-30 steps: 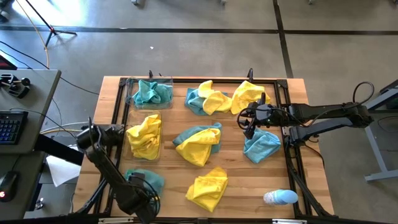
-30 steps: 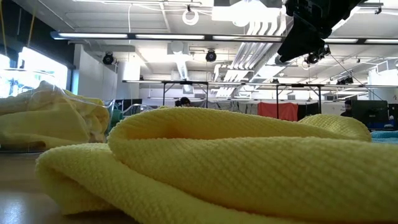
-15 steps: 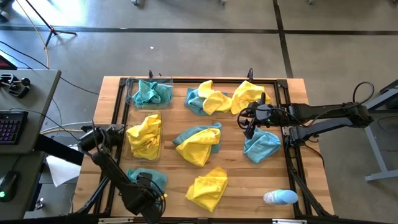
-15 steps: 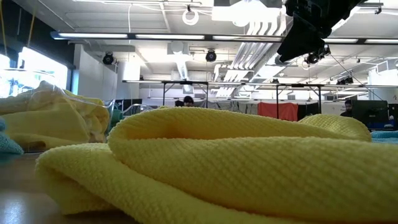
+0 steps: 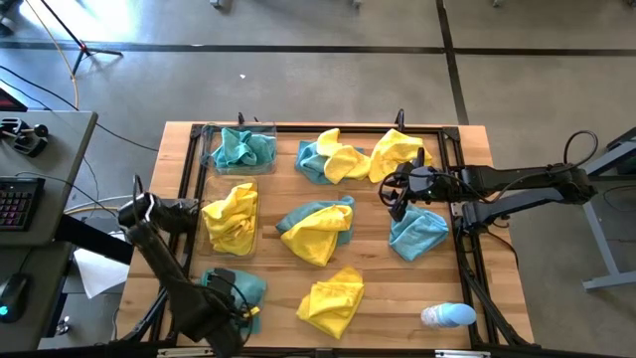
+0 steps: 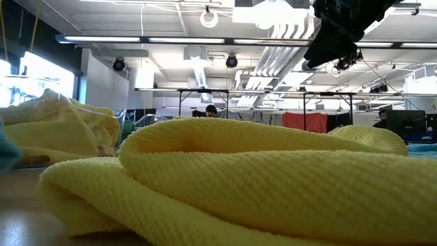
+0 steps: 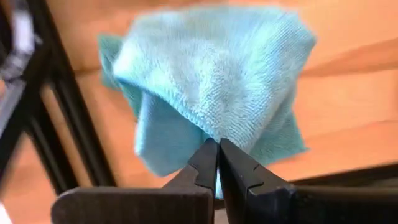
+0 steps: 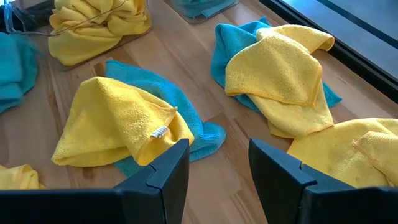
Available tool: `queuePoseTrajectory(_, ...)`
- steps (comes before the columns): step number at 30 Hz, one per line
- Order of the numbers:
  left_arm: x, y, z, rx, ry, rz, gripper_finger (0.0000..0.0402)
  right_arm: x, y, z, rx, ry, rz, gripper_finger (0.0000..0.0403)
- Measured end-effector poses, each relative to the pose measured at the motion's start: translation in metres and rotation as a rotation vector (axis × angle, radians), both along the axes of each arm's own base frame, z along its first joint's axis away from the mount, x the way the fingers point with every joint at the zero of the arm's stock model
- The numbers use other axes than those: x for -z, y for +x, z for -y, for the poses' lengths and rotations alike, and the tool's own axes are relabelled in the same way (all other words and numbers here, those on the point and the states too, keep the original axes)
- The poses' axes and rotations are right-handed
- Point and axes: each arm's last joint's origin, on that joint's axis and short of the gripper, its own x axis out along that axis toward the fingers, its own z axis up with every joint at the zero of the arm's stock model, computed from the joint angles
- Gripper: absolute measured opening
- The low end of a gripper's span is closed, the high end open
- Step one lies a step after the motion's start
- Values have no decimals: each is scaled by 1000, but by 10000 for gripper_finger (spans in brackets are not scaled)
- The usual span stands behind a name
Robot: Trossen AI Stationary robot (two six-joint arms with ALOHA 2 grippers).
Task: Sort microfiber towel by color & place in baskets
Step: Put the blue microfiber cloth into the top transparent bin
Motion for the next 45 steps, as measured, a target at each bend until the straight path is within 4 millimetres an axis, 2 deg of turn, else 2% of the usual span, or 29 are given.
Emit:
queuePoseTrajectory(3,-32,-7,-3,81,14,87,0,0,0,0,4,-6,0,161)
queuePoseTrajectory(8,-69,-13,-13,197,75,340,0,0,0,0,3,-7,4,161)
queuePoseTrajectory(18,-111,-18,-48,312,313,665,0,0,0,0,5,-9,4,161)
queuePoseTrajectory(27,-151,-30,-93,349,582,874,0,0,0,0,5,-9,3,161)
queuePoseTrajectory(32,-173,-36,-131,337,774,891,0,0,0,0,11,-2,7,161)
queuePoseTrajectory(38,-192,-42,-198,249,891,739,0,-1,1,1,35,-4,24,161)
queuePoseTrajectory(41,-200,-52,-230,194,945,644,0,-2,1,2,80,3,38,161)
queuePoseTrajectory(45,-209,-75,-264,100,1019,544,0,-2,1,2,125,19,54,161)
